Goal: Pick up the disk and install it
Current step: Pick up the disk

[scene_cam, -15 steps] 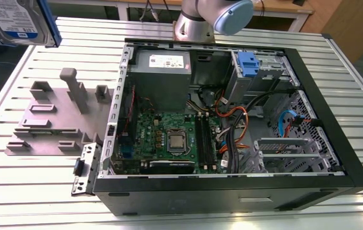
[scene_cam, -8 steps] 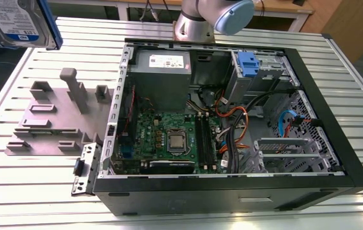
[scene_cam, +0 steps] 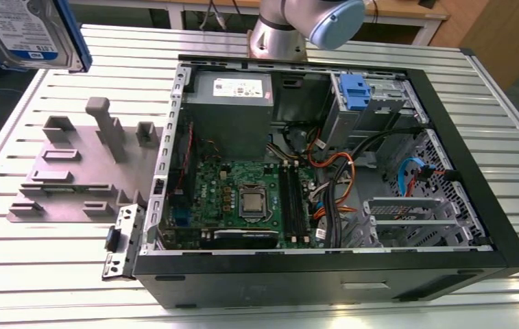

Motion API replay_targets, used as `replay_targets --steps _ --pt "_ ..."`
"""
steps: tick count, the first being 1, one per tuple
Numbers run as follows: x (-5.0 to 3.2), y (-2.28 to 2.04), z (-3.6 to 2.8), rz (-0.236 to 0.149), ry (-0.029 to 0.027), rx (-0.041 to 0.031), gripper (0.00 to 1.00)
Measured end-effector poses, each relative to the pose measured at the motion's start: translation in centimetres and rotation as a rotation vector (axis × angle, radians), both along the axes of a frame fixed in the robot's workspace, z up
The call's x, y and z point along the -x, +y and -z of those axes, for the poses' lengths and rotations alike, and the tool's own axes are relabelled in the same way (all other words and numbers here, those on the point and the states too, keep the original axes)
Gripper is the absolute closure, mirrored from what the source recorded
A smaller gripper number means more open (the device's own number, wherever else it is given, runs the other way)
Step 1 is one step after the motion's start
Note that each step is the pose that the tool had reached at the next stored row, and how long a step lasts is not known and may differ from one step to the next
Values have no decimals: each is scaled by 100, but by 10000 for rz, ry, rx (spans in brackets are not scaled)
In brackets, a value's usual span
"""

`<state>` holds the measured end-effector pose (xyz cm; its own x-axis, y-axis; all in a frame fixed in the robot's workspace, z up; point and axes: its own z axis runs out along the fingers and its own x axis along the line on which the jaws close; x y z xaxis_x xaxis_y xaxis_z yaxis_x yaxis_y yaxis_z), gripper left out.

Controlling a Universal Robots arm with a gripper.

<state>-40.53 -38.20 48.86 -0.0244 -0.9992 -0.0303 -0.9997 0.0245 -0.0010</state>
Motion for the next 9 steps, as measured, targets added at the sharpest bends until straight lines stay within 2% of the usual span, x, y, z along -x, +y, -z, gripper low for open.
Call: replay_targets --steps 1,2,6,9 --pt "0 -9 0 -1 0 -115 64" --pt "0 -20 0 -1 0 -154 64" --pt "-9 -78 0 0 1 -164 64" --pt "-66 -109 0 -1 1 -164 64"
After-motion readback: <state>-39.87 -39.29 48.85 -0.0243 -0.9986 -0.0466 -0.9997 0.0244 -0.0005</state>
